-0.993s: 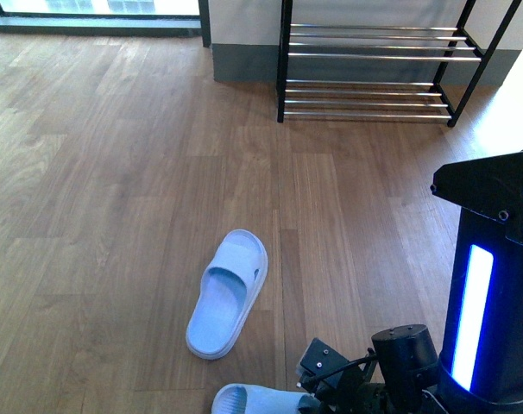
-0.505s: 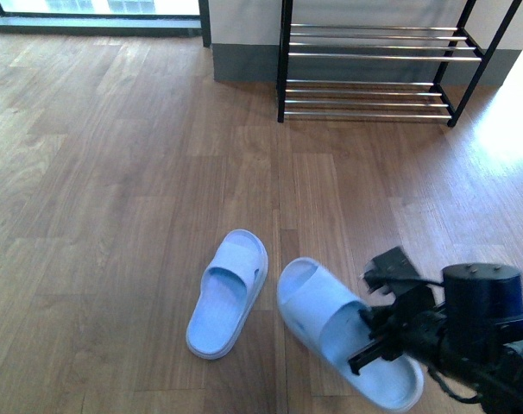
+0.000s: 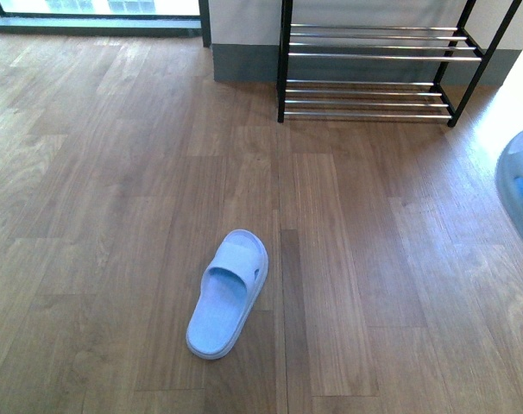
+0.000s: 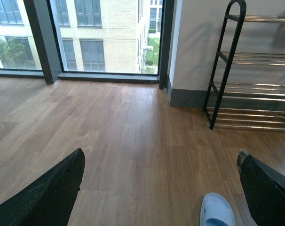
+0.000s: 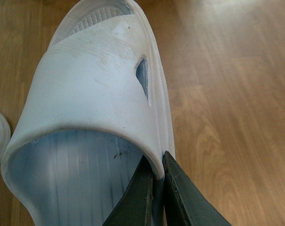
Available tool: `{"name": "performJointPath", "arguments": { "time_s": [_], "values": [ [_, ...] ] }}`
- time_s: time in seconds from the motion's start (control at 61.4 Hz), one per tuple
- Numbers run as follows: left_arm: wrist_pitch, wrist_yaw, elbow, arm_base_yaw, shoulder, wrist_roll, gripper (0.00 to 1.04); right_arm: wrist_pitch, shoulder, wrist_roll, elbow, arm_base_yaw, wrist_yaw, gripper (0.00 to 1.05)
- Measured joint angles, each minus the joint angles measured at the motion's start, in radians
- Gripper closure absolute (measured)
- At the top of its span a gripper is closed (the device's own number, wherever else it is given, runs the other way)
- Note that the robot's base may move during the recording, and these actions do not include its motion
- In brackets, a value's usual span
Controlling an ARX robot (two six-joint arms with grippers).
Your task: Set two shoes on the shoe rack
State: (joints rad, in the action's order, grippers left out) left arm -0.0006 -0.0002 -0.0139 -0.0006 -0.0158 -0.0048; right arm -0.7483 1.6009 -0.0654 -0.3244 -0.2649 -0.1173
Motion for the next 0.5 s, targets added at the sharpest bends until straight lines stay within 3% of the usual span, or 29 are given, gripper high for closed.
{"name": "performJointPath", "arguments": {
  "time_s": [0.212,0.505],
  "values": [
    [0.0,0.0,0.0,0.0,0.0,0.0,0.09,0.187,-0.372,-0.033,0.103,-0.109,0.055,1.03],
    [0.0,0.0,0.0,0.0,0.0,0.0,0.09,0.285,-0.649,-0.082,0.179,-0.143,0.08,1.03]
  ]
}}
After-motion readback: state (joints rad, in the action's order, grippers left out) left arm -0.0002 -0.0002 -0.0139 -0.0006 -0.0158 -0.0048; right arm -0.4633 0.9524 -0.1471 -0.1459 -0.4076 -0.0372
